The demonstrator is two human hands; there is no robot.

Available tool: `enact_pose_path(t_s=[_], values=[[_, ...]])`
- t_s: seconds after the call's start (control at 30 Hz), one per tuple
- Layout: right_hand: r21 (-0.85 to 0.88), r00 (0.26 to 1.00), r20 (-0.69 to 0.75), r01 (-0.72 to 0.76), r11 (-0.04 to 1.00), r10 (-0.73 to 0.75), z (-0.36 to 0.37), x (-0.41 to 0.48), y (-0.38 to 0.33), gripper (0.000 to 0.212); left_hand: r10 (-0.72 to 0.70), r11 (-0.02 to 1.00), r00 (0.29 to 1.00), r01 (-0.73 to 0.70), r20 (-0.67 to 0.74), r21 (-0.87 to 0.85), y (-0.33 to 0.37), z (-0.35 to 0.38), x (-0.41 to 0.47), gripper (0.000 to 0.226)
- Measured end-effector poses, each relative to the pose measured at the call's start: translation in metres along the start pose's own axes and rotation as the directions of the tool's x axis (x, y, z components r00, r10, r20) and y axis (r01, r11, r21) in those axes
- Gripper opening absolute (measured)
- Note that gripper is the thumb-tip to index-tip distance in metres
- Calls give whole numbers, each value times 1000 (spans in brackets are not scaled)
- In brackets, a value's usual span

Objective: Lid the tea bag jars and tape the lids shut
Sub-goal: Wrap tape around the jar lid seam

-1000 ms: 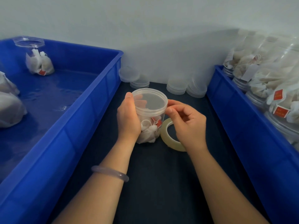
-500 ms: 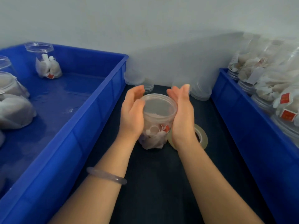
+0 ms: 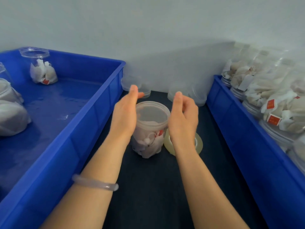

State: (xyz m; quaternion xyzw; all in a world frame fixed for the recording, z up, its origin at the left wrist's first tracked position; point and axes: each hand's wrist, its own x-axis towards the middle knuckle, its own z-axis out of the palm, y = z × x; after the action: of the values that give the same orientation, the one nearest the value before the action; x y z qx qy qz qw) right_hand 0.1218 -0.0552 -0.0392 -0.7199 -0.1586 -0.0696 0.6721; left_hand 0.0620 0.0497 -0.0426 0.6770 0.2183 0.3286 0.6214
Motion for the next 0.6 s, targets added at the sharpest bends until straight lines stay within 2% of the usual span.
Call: enact_pose_path(t_s=[0.03, 0.07, 0.13, 0.2, 0.27, 0.33, 0.43, 0.5, 0.6], values=[[48, 1000, -20, 10, 999, -9, -4, -5, -1, 29, -1, 1000, 999, 0, -36, -7, 1, -1, 1, 53], [78, 1000, 29, -5, 997, 3, -6, -11, -1, 32, 4, 1000, 1000, -5, -27, -28, 2, -1, 2, 50], [85, 979, 198, -62, 994, 44, -4, -21, 2, 49, 29, 997, 998, -24, 59, -75, 0, 5, -1, 47], [98, 980, 184, -93, 991, 73, 4, -27, 6, 59, 99, 993, 995, -97, 30, -62, -3, 17, -10, 39], [154, 996, 46, -83, 985, 77, 12, -27, 5, 48, 168, 984, 982, -172, -89, -41, -7, 27, -17, 34], [164, 998, -22, -53, 985, 57, 14, -24, 5, 28, 157, 985, 979, -165, -129, -51, -9, 28, -19, 31], [143, 995, 72, -82, 986, 73, 8, -18, 7, 24, 50, 994, 998, -47, 31, -94, -9, 14, -8, 40], [91, 983, 170, -90, 992, 73, 3, -15, 6, 27, 78, 994, 989, -67, 122, -91, -8, 9, -7, 39], [59, 977, 194, -98, 993, 84, -1, -18, 8, 34, 117, 976, 991, -103, 63, -191, -12, 18, -16, 35]])
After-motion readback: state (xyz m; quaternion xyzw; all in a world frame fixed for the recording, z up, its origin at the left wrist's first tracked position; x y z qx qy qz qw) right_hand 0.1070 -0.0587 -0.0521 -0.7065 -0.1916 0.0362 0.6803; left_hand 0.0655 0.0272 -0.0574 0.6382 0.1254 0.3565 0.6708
